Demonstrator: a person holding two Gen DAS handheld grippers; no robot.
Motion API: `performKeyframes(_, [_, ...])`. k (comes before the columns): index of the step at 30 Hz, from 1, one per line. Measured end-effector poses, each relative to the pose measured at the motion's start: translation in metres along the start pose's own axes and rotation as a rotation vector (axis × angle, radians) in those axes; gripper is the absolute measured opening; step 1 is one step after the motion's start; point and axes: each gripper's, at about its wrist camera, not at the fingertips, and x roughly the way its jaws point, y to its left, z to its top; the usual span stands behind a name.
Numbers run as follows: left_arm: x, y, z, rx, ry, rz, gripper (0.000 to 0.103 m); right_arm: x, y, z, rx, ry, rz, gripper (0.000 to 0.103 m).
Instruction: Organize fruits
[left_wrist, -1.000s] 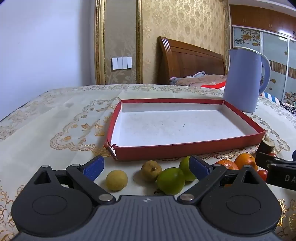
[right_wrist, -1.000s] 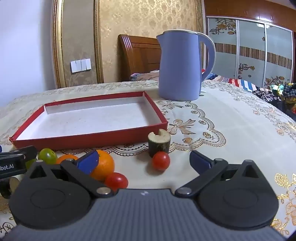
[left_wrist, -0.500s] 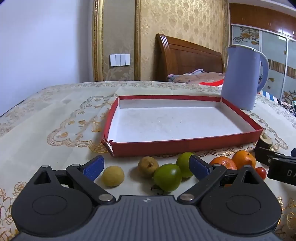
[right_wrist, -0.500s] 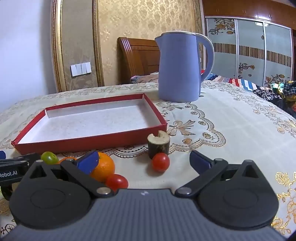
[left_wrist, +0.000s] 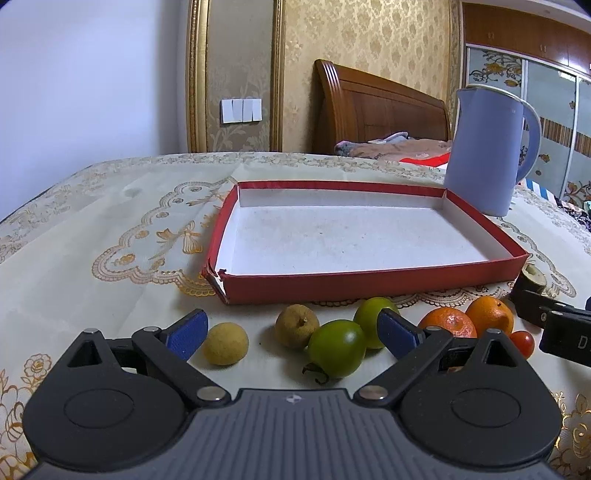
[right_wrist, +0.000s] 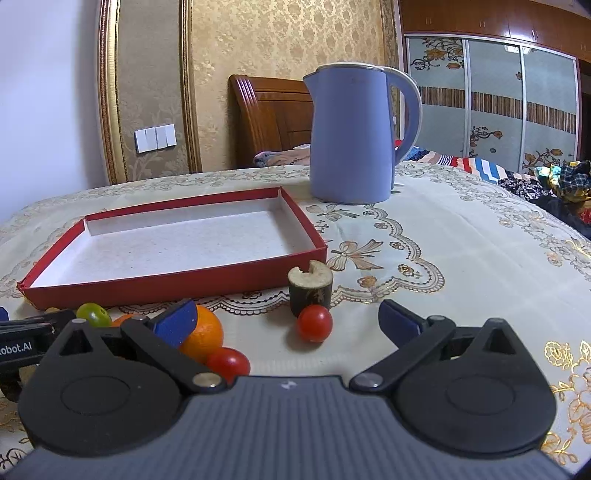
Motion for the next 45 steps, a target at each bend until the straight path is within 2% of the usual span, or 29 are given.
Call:
performKeyframes(13, [0.004, 0.002, -0.001, -0.013, 0.021, 0.006, 0.099, 0.0, -0.01, 0.001, 0.059, 0.0, 0.002, 0.103])
performKeyframes(20, [0.006, 0.007, -0.001, -0.04, 0.034, 0.001, 0.099, -0.005, -0.024, -0.002, 0.104, 0.007, 0.049, 0.103])
performKeyframes(29, [0.004, 0.005, -0.001, -0.034, 0.026, -0.002, 0.099, -0.016, -0.028, -0.009, -0.003, 0.036, 0.051, 0.103])
performKeyframes(32, [0.001, 0.005, -0.002, -0.035, 0.018, -0.003, 0.099, -0.023, -0.025, -0.014, -0.053, 0.007, 0.078, 0.103])
performKeyframes(37, [0.002, 0.006, -0.002, -0.044, 0.034, -0.005, 0.099, -0.026, -0.009, -0.016, -0.155, -0.002, 0.062, 0.103])
performKeyframes(45, [0.0, 0.006, -0.003, -0.04, 0.029, -0.007, 0.099, -0.015, -0.014, -0.014, -0.122, 0.073, 0.09, 0.103])
